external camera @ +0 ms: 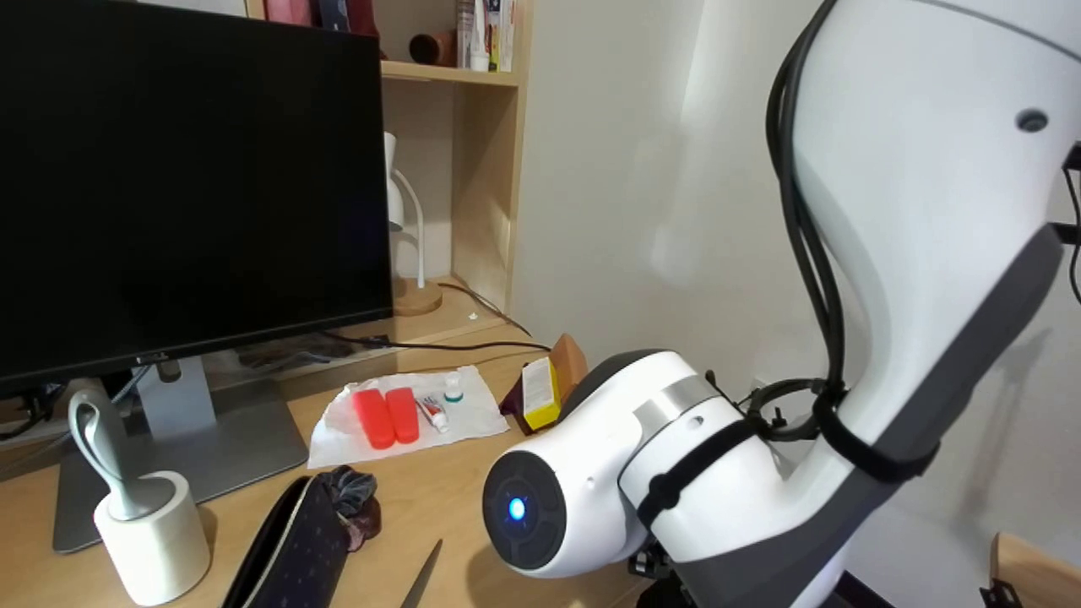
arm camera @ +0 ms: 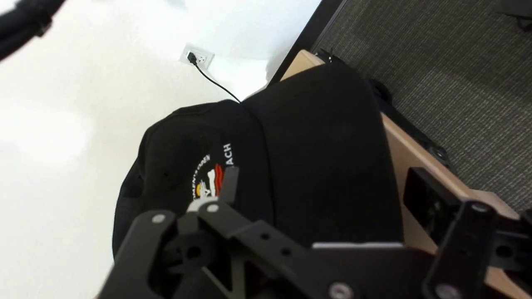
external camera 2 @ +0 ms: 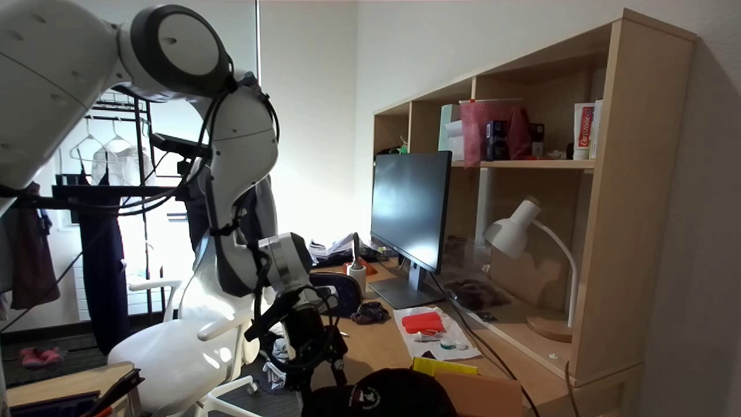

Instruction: Move the cap forward on the desk

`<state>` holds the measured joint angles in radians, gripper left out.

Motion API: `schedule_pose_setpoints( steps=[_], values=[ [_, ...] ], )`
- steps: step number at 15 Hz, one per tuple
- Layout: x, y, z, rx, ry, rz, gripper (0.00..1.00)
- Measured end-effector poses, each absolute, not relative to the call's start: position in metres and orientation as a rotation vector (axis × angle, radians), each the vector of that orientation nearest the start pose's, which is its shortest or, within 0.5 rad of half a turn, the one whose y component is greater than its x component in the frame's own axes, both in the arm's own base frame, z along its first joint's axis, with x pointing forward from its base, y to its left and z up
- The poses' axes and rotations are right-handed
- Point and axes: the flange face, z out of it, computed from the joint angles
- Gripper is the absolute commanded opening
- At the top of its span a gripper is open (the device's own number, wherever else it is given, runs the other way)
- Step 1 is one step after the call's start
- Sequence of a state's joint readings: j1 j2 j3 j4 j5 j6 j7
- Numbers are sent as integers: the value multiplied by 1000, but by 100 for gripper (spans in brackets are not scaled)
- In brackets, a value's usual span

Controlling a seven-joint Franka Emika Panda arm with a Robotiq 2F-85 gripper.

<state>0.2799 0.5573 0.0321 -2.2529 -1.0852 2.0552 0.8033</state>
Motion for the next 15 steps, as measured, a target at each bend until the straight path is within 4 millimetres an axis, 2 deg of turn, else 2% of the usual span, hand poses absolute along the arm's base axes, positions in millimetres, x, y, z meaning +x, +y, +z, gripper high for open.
schedule_pose_setpoints(
  steps=[1, 2, 6, 11, 12, 13, 15],
  values=[
    [452, 94, 91, 2155, 462, -223, 75],
    [456, 91, 90, 2148, 460, -222, 74],
    [464, 77, 83, 2138, 433, -238, 46],
    [468, 73, 79, 2130, 422, -246, 16],
    [469, 73, 80, 2126, 418, -245, 10],
    [471, 72, 81, 2121, 414, -245, 9],
    [472, 71, 84, 2119, 397, -234, 11]
  ],
)
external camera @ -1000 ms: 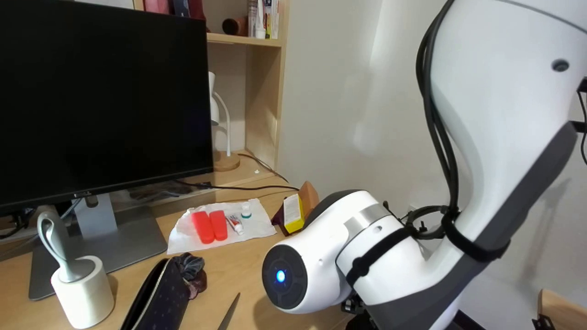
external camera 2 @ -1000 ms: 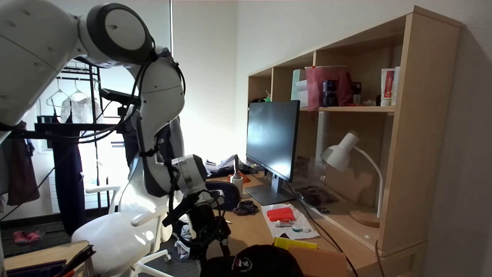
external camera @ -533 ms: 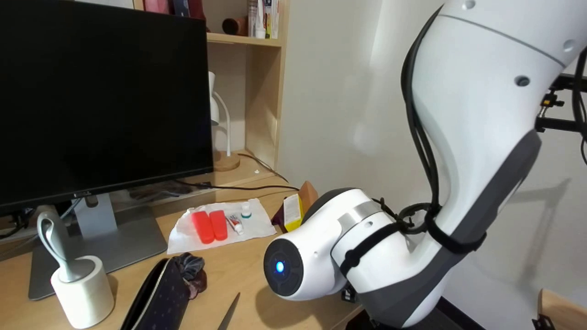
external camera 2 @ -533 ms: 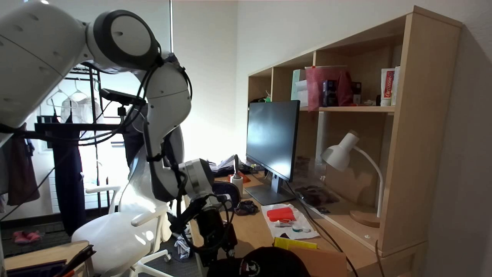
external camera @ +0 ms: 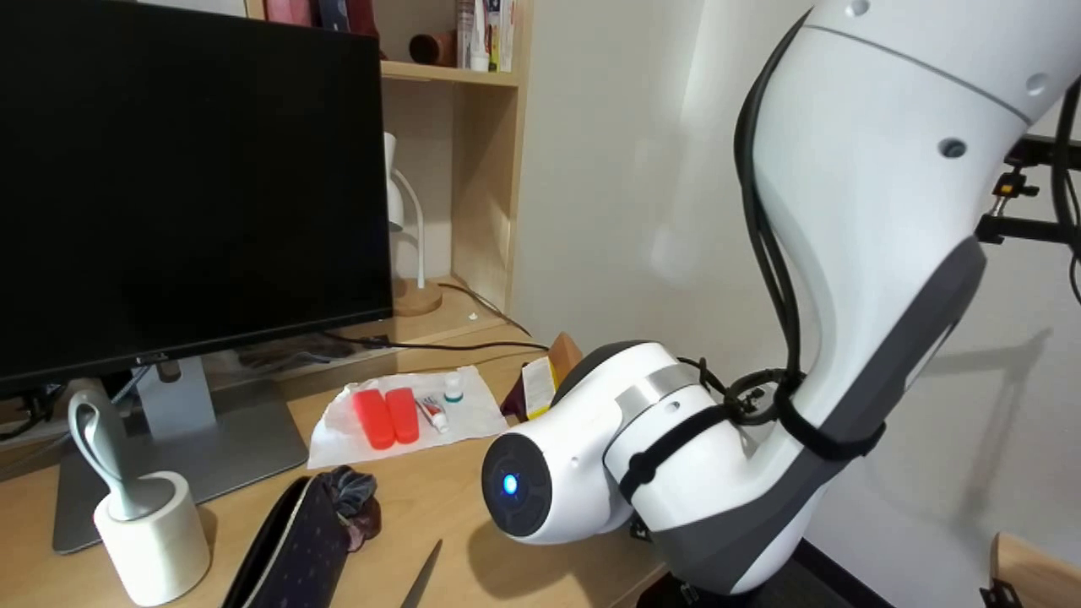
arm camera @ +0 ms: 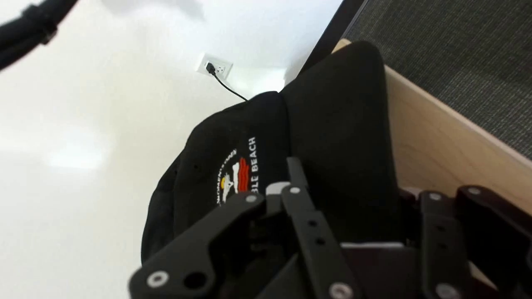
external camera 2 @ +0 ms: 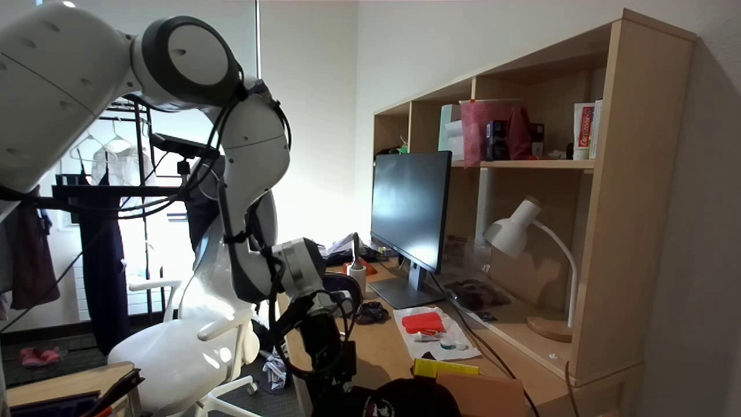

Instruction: Move the cap forward on the desk

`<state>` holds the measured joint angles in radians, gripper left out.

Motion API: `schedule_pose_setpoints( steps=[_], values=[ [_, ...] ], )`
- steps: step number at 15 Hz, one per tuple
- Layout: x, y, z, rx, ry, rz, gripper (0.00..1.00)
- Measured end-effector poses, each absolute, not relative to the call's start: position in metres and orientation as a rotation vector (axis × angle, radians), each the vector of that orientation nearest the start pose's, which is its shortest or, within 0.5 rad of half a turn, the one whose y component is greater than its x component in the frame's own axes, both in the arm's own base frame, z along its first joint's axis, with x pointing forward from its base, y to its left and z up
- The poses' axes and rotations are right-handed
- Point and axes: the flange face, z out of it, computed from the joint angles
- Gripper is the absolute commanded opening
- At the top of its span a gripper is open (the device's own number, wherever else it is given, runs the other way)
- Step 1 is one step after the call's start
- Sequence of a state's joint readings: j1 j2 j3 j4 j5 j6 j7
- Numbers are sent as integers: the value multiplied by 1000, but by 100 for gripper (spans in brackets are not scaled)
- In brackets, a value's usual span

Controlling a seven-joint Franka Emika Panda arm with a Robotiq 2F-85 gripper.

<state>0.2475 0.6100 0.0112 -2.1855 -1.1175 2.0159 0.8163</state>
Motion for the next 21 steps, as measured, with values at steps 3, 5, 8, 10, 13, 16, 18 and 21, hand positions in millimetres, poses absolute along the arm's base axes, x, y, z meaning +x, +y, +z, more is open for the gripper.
schedule_pose_setpoints(
  steps=[3, 5, 8, 10, 13, 16, 18, 21],
  values=[
    [477, 72, 94, 2130, 345, -191, 10],
    [480, 73, 107, 2153, 301, -144, 7],
    [482, 73, 136, 2209, 227, -53, 8],
    [482, 74, 157, 2258, 183, 19, 9],
    [478, 78, 188, 2332, 136, 129, 8],
    [469, 83, 213, 2360, 113, 228, 8],
    [460, 84, 229, 2362, 75, 288, 8],
    [445, 84, 251, 2372, 27, 370, 8]
  ],
)
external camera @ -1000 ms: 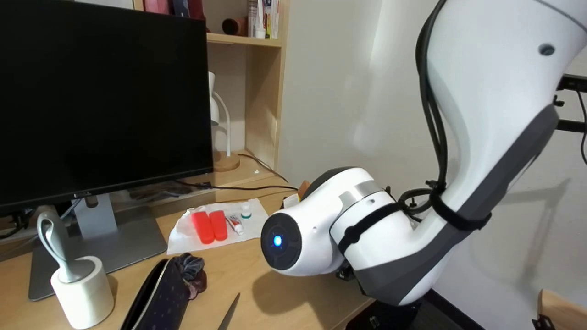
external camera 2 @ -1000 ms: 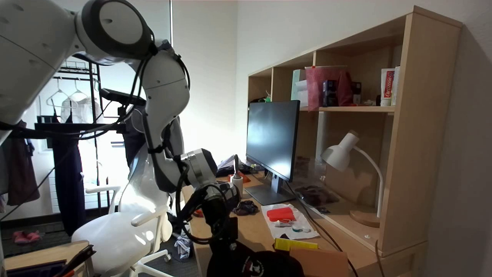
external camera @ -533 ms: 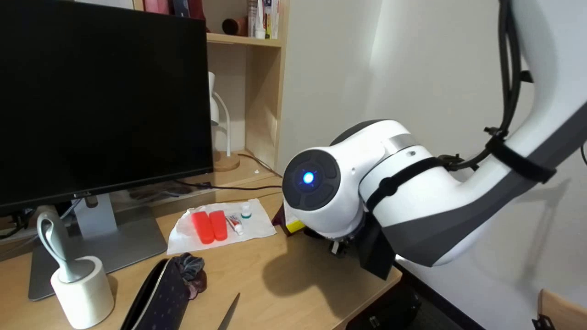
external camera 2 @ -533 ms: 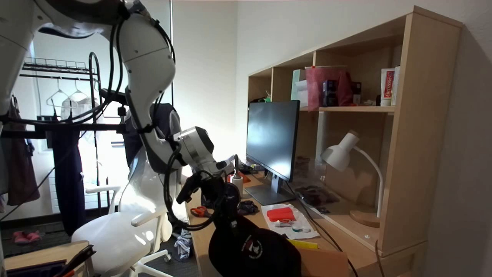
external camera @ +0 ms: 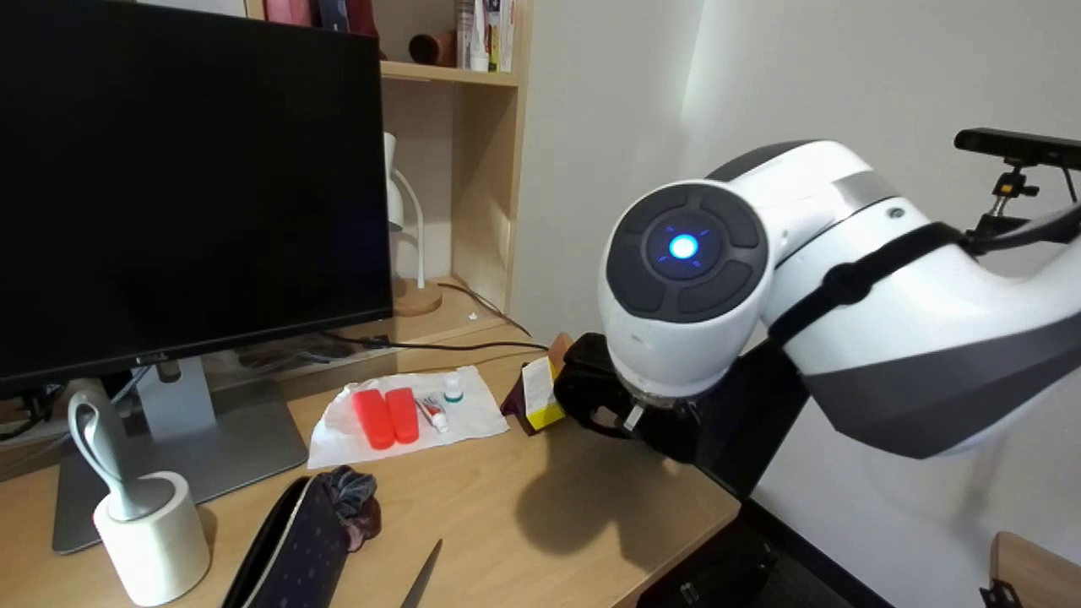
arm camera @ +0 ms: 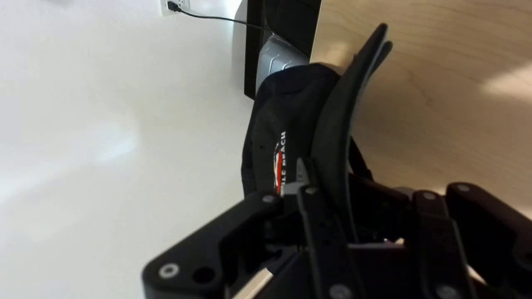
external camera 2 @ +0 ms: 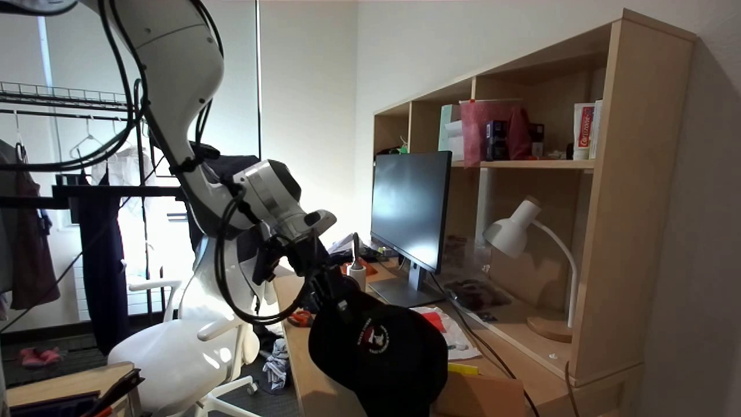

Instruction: Move the cap forward on the desk

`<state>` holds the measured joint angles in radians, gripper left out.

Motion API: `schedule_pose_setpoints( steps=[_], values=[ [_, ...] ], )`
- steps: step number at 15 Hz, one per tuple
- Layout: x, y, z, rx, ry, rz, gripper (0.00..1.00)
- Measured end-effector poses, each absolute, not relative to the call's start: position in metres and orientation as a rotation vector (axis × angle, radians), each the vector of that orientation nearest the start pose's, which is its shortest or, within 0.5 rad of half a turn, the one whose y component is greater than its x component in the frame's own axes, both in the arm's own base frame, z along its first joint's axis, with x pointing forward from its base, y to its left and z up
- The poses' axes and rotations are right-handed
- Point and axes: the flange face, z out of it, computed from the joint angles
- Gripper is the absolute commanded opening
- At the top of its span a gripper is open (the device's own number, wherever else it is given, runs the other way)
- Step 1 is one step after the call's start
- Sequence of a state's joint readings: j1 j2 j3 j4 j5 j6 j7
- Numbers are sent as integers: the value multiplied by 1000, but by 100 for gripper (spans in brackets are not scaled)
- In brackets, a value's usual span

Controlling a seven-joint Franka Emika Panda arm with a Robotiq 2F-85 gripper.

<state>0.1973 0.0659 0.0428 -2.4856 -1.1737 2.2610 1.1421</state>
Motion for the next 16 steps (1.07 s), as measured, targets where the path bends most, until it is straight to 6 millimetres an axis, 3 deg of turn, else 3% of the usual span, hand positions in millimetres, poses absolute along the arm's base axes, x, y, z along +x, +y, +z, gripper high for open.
schedule_pose_setpoints(
  steps=[3, 11, 13, 16],
  values=[
    [430, 87, 265, 2409, 48, 437, 11],
    [432, 88, 262, 2409, 55, 427, 8],
    [442, 88, 271, 2410, 79, 433, 8],
    [478, 83, 308, 2419, 115, 444, 8]
  ],
)
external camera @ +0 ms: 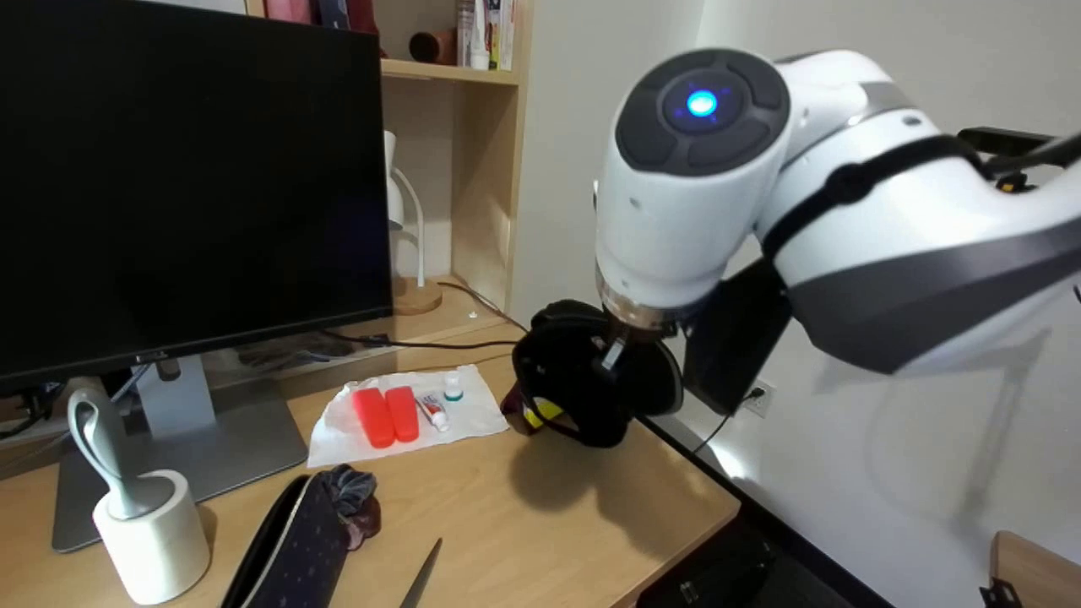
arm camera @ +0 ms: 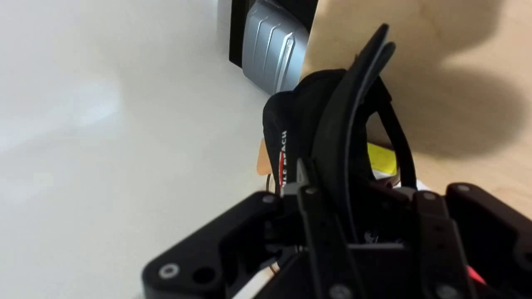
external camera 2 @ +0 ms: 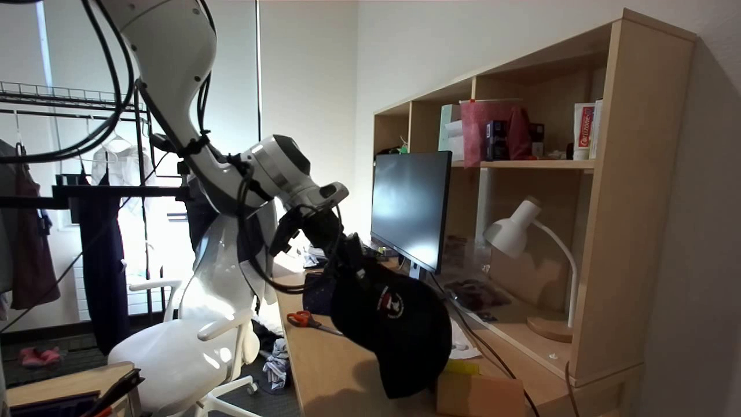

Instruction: Move the cap forward on the desk

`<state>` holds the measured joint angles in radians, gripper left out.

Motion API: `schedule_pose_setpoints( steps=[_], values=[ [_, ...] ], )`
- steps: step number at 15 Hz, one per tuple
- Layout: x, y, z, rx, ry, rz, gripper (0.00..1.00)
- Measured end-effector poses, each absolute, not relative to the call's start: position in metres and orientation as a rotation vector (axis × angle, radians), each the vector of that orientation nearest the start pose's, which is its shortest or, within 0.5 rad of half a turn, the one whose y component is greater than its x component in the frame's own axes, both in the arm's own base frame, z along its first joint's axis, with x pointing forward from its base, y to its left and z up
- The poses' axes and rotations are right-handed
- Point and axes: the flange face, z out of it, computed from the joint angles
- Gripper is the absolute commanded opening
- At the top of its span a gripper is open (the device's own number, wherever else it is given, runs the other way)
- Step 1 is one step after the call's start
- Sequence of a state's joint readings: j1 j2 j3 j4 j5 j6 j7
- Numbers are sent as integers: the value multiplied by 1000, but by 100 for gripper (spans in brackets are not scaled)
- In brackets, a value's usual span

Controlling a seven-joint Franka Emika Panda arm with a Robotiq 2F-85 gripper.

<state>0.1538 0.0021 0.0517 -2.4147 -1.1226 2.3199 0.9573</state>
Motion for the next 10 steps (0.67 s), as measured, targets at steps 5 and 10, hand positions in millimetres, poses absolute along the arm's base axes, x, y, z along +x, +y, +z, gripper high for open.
schedule_pose_setpoints(
  steps=[5, 10],
  values=[
    [522, 73, 358, 2401, 155, 526, 8],
    [524, 73, 355, 2433, 134, 497, 8]
  ],
)
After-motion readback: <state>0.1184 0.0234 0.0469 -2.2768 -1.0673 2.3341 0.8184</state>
